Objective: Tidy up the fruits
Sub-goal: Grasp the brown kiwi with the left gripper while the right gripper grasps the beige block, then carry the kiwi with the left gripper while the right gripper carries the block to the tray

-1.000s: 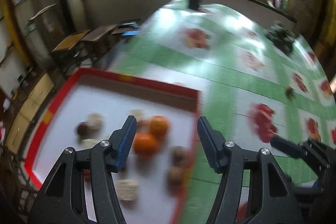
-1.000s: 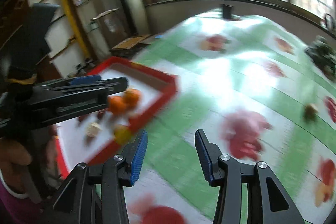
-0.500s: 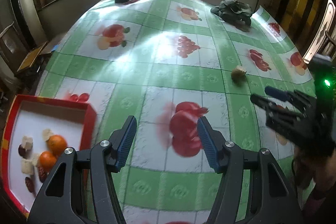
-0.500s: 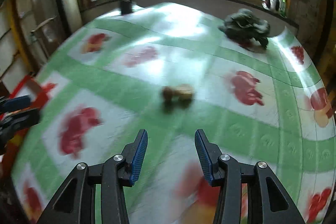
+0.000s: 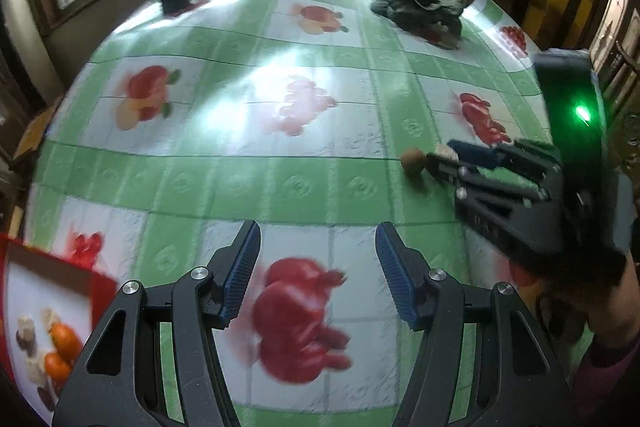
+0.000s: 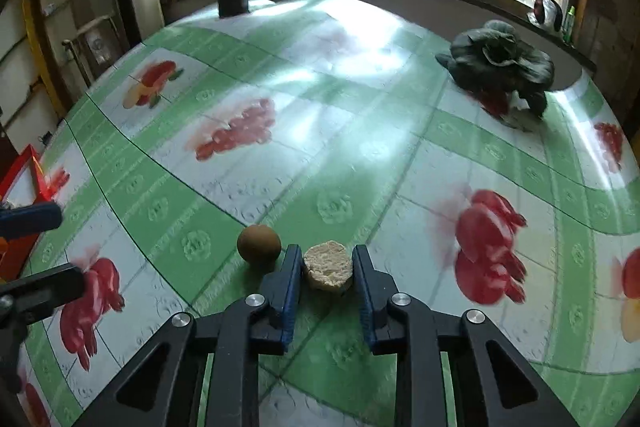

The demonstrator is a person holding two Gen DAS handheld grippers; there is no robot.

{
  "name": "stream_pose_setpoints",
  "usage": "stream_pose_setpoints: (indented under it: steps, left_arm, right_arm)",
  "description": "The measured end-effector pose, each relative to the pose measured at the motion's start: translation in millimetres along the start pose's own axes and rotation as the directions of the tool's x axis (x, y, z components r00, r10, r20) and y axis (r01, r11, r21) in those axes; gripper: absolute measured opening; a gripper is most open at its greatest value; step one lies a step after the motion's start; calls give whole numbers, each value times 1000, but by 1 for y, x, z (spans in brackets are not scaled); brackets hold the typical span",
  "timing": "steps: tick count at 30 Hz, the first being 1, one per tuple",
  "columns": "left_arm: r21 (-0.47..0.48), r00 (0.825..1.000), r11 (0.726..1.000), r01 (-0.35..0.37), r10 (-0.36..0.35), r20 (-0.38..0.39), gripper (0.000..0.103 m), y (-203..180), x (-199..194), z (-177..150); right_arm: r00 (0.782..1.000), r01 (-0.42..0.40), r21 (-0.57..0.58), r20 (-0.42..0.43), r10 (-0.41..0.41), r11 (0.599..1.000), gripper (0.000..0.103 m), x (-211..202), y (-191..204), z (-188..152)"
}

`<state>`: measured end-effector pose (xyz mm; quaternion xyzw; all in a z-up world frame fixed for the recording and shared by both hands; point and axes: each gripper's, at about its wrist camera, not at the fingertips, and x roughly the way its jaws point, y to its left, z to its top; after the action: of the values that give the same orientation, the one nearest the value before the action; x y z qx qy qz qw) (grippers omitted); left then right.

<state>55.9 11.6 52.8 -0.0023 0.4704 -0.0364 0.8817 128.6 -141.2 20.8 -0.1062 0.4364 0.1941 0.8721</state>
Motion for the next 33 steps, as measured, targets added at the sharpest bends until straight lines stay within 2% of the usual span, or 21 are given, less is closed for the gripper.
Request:
stream_pose_setpoints:
  steps: [4, 9, 17, 18, 20, 22, 24, 26, 30, 33]
  left_arm:
    - [18, 998, 997, 69, -68, -15, 60, -17, 15, 14]
    - [59, 992, 991, 118, -116, -41, 60, -41, 36, 27]
    - [85, 994, 991, 100, -97, -40, 60, -58, 65, 44]
    - [97, 996, 992, 84, -80, -42, 58, -60, 68, 43]
    - [117, 998, 991, 59, -57, -22, 41, -63, 71, 42]
    - [102, 998, 993, 66, -65, -15, 34, -59, 73, 45]
    - [86, 996, 992, 91, -90, -13, 34, -55, 74, 47]
    - [116, 998, 991, 69, -68, -11, 20, -57, 74, 45]
    - [112, 996, 990, 84, -83, -18, 20, -53, 70, 41]
    - [75, 995, 992, 97, -96, -21, 20, -41, 62, 35]
  right_arm:
    - [998, 61, 21, -22, -61, 998, 25, -14, -10, -15]
    - [997, 71, 92, -38, -67, 993, 25, -24, -30, -31]
    - [998, 57, 124, -30, -54, 991, 25, -30, -41, -39]
    - [998, 56, 123, -29, -53, 991, 25, -30, -41, -39]
    - [998, 50, 125, -29, -47, 991, 25, -30, -42, -39]
    - [999, 46, 131, -27, -43, 990, 25, -30, -42, -39]
    - [999, 51, 126, -27, -47, 991, 25, -30, -41, -39]
    - [998, 52, 124, -27, -49, 991, 25, -30, -40, -39]
    - [999, 41, 132, -25, -38, 990, 25, -30, -42, -39]
    - [1000, 17, 144, -20, -14, 989, 25, -33, -40, -39]
